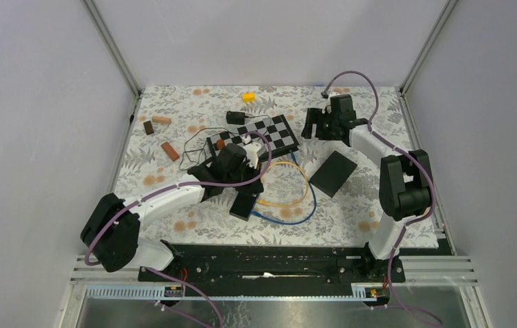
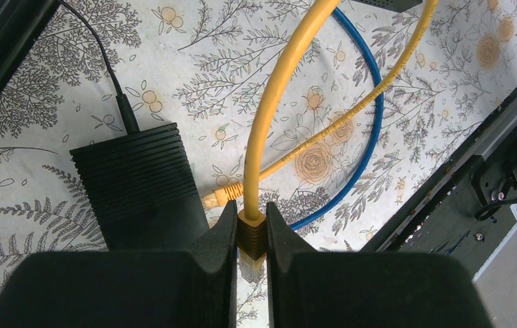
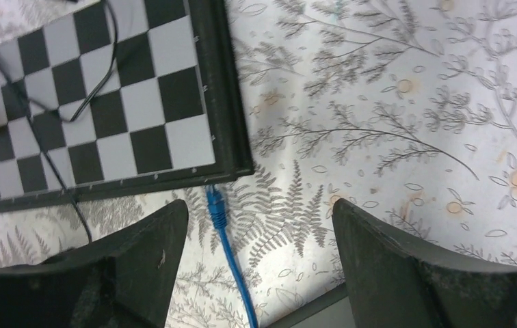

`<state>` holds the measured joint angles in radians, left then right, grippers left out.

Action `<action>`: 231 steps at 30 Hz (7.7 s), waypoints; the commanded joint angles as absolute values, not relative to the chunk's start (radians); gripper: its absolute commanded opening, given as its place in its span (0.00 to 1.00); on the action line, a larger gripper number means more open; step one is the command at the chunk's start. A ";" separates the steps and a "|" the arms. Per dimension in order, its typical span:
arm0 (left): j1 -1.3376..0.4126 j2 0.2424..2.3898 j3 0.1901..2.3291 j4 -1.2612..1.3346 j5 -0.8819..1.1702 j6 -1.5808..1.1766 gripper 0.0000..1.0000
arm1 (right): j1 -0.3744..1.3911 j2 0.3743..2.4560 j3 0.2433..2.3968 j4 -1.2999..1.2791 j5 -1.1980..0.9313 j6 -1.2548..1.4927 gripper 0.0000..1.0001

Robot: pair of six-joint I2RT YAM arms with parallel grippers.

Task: Insert the plug into the switch port
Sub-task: Move the switch port to the center of the board, then adjust the connector.

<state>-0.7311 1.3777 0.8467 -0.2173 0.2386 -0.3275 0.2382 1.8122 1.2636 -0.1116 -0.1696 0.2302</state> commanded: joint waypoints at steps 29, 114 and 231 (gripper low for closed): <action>-0.728 1.263 0.857 -0.182 0.194 -0.314 0.00 | 0.475 2.044 1.376 -0.192 -0.069 -0.055 0.52; -0.859 1.522 1.087 -0.275 0.274 -0.278 0.00 | 0.207 1.912 1.159 -0.249 0.156 0.372 0.00; -0.819 1.286 1.238 -0.470 0.231 0.160 0.00 | 0.263 0.786 0.584 0.583 -0.843 0.311 0.86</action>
<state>-0.8234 1.3621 1.1687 -0.4828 0.1986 0.0380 0.2653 0.7456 0.5823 0.3248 -0.4465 0.3172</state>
